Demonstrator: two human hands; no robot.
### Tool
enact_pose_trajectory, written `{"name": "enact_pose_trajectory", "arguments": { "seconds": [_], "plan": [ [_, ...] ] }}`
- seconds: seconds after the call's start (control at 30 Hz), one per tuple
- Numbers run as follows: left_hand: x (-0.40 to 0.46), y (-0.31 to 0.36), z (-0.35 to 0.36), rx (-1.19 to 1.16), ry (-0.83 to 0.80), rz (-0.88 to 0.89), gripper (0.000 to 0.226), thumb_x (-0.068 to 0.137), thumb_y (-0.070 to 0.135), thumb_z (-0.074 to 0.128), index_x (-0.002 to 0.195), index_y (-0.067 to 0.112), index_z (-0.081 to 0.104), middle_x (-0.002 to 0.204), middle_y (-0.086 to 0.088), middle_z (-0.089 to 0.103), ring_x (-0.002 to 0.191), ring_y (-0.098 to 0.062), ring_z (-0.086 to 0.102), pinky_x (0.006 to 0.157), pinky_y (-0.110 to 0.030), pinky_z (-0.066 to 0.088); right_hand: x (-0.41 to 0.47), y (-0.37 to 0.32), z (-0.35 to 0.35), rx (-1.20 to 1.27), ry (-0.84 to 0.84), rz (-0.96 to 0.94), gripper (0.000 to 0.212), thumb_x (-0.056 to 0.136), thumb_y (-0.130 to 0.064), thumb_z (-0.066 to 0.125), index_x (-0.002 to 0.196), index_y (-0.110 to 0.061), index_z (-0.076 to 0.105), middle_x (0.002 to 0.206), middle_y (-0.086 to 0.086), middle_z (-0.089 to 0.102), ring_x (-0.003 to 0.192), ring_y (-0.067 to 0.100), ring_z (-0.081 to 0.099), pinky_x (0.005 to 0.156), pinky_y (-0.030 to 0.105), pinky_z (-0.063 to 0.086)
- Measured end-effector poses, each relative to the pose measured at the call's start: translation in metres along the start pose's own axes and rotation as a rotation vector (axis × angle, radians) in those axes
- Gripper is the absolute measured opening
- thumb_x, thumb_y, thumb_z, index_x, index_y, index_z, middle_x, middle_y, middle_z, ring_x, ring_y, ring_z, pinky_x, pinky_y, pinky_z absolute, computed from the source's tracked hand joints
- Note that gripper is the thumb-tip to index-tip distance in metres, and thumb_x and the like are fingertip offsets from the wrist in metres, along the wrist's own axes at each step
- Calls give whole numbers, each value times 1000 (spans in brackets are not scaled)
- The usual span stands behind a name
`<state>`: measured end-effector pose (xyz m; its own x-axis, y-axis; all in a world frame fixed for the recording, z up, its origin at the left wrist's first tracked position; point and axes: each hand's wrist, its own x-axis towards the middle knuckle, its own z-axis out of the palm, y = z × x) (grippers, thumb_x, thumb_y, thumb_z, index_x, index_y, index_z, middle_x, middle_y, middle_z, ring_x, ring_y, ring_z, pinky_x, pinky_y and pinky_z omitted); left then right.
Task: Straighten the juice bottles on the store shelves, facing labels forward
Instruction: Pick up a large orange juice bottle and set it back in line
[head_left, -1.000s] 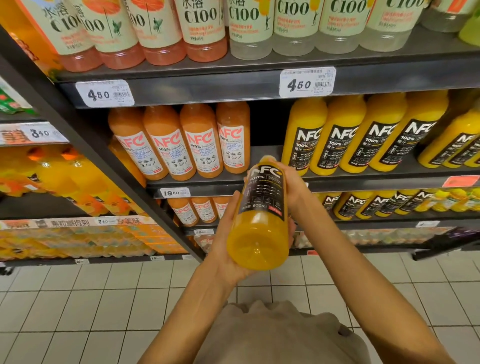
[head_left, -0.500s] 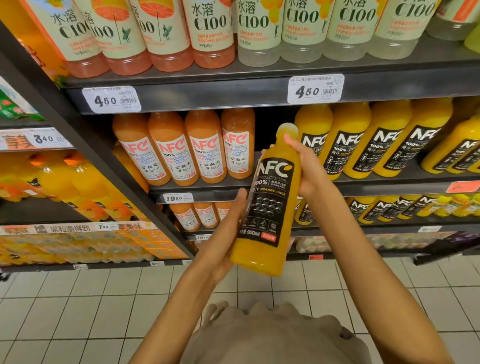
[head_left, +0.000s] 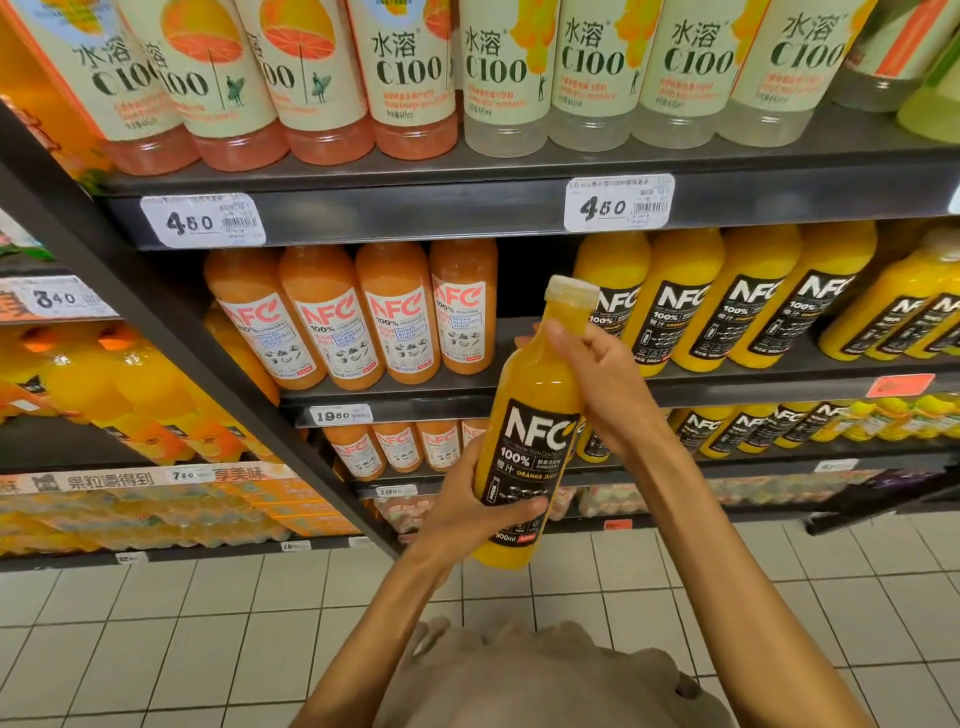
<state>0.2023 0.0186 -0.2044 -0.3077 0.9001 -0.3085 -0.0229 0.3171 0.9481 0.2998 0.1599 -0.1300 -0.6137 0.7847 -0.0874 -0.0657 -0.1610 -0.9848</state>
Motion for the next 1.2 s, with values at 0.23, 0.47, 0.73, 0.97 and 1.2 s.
{"name": "enact_pose_trajectory", "arguments": {
  "seconds": [0.23,0.47,0.73,0.97,1.2],
  "plan": [
    [16,4,-9,86,22,155,78,62,13,87,122,36,43,115,19,58,101,15,56,74,-3,45,-31,-30,11,-218,-263,-309,41,75,-12,73,113,-9,60,114,9,65,107,16,61,90,26,50],
    [-1,36,-20,41,-110,275,78,55,18,89,123,27,52,116,7,67,109,-10,63,86,-22,53,-25,-52,3,-98,-295,-376,51,66,-42,79,106,-16,62,106,1,70,105,24,64,88,36,52],
    [-15,36,-11,-175,-245,152,78,54,59,81,121,38,48,114,21,67,108,0,62,82,-15,51,-8,-31,-7,281,-215,-77,28,81,-40,66,88,-12,68,94,12,71,89,29,67,78,37,55],
    [-9,35,3,-159,-131,14,64,56,81,62,107,42,55,106,14,69,105,-12,65,91,-31,52,-7,-16,-2,81,174,214,31,82,-48,64,94,-20,68,80,-2,75,76,14,72,64,30,57],
    [-11,30,-5,-756,-426,-327,63,68,65,64,115,23,69,111,-11,71,97,-28,69,79,-43,57,2,-12,-5,281,-66,285,46,82,-47,56,112,-13,63,107,12,71,103,29,66,89,43,53]
  ]
}}
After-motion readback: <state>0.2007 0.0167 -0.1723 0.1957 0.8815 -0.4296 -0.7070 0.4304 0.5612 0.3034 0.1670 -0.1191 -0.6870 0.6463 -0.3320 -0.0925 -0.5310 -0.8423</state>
